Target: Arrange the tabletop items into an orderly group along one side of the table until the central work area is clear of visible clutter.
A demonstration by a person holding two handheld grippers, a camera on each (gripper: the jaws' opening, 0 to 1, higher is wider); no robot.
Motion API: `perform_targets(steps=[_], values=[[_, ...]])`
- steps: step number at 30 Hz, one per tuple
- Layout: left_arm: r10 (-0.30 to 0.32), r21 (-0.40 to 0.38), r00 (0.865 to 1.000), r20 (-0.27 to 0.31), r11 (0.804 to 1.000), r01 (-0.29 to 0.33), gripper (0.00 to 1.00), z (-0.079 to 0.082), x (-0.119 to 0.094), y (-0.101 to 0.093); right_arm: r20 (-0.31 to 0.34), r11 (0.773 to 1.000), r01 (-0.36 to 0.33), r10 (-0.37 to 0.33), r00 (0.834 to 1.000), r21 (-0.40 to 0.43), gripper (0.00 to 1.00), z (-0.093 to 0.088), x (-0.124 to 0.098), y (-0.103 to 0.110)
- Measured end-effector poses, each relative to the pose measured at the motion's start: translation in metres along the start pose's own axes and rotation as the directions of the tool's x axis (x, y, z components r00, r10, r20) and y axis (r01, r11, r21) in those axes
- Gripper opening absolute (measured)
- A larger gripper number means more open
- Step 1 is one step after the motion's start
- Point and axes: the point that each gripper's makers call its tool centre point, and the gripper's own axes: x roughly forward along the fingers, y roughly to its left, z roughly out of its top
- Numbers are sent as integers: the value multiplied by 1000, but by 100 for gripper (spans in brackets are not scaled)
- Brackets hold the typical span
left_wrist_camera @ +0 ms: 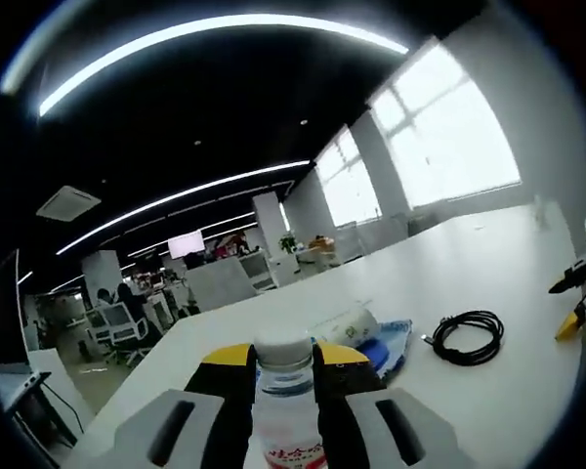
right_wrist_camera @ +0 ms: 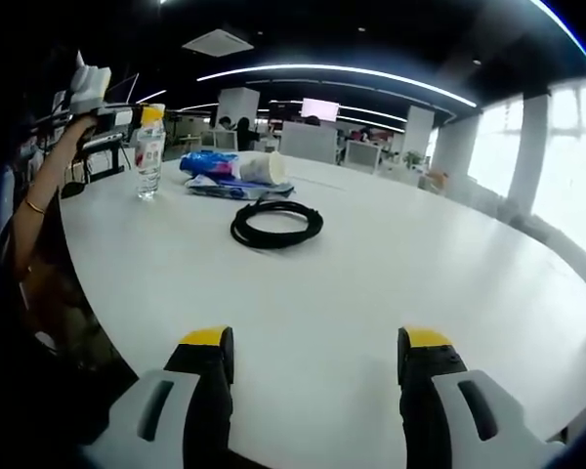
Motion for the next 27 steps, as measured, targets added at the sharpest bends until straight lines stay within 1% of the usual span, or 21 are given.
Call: perform_targets(steps=[4,7,11,12,14,16,19,21,22,27], values=[[-3,-31,1000,3,1000,3,21,-2,0,5,3,1000,-4,4,1000,-1,65,2,0,1],[-2,-56,1000,7,998,2,21,-3,-1,9,-2,1000,-20,20,1000,-12,66,1,1,5],[11,-89,1000,3,996,-11,21,-6,-2,15,-2,999,-31,31,1000,-10,66,1,2,7],[20,-112,1000,2,994,-19,21,-7,-2,17,-3,999,-35,35,999,-9,67,1,2,8],[32,-109,999,-5,994,-33,21,-9,-3,20,-6,999,-53,53,999,-8,70,2,2,12],[36,-123,999,-8,992,-37,21,-10,-3,22,-7,998,-67,67,998,-8,69,3,2,16],[35,-143,999,-14,989,-37,21,-11,-4,24,9,995,-96,96,995,2,70,8,3,22],[40,-157,999,-16,987,-42,21,-13,-4,26,33,991,-130,129,991,19,70,14,1,27],[31,-167,999,-8,985,-32,21,-12,-4,25,43,990,-141,140,989,22,71,17,0,29],[35,-165,999,-6,986,-36,21,-12,-3,25,36,988,-157,157,987,1,73,20,-2,34]])
